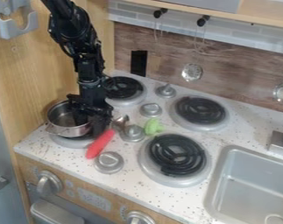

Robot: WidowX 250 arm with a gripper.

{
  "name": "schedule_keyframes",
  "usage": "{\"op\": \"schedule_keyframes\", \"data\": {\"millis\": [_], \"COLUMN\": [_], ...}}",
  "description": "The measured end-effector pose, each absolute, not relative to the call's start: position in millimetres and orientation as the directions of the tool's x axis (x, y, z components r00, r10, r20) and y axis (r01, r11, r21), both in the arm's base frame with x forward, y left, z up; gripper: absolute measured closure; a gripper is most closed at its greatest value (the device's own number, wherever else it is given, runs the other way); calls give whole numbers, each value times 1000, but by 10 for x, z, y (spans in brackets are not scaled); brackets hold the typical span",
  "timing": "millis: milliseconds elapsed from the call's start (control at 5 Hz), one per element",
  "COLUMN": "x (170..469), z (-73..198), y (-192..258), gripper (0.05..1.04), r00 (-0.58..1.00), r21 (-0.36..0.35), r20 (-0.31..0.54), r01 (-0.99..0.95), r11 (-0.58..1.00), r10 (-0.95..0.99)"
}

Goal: Move the silver pot to the lower right burner

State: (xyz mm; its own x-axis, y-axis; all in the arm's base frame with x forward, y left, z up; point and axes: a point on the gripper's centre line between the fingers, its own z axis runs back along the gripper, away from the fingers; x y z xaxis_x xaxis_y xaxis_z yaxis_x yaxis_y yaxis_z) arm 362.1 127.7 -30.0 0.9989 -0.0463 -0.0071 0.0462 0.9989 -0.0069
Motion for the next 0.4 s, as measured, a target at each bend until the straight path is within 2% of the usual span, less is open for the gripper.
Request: {"op": "schedule_keyframes", "data": {"millis": [200, 400], "x": [3637, 3632], "z": [-300, -245], "y": [1290, 1242], "gripper": [878, 992], "r00": [999, 998], "r21": [9, 33], "r20": [0, 7], "r01": [43, 55], "r11": [999, 998], "r10": [-43, -55]}}
